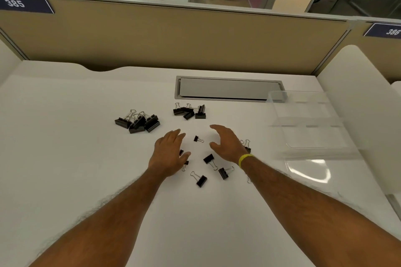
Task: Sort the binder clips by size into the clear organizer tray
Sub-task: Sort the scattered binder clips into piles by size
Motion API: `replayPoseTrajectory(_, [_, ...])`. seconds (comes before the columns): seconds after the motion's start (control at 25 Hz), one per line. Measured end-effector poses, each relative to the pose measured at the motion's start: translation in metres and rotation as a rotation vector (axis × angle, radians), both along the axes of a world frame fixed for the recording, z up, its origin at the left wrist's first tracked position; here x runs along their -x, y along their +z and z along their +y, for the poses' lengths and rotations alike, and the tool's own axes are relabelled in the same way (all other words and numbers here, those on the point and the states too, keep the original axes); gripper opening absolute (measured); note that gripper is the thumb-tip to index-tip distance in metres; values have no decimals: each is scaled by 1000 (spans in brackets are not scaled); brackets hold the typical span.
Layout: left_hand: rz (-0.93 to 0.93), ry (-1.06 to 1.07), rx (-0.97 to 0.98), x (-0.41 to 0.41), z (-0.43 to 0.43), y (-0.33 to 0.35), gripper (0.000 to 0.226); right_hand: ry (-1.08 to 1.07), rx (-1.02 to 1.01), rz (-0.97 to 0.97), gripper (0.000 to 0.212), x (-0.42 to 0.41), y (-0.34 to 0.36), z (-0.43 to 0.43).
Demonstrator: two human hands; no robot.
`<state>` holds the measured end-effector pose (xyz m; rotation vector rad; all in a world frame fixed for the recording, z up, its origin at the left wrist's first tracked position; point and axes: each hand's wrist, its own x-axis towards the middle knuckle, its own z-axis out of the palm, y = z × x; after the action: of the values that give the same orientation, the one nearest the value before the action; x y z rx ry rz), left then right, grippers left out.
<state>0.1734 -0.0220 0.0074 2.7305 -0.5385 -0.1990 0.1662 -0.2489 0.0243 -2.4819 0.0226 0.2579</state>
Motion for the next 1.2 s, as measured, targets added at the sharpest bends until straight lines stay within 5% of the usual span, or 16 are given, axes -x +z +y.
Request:
replayPoseTrajectory(0.56, [14, -133, -71, 80, -15, 2, 62, 78, 185, 27, 47, 98, -13, -17])
replayPoseTrajectory(0.96, [-26, -147, 67, 89, -26, 10, 50, 136, 349, 20, 27, 105, -13, -12])
replayPoseTrajectory(1.2, [-14, -166, 50, 83, -32, 12, 49, 96, 280, 48, 49, 108, -14, -10])
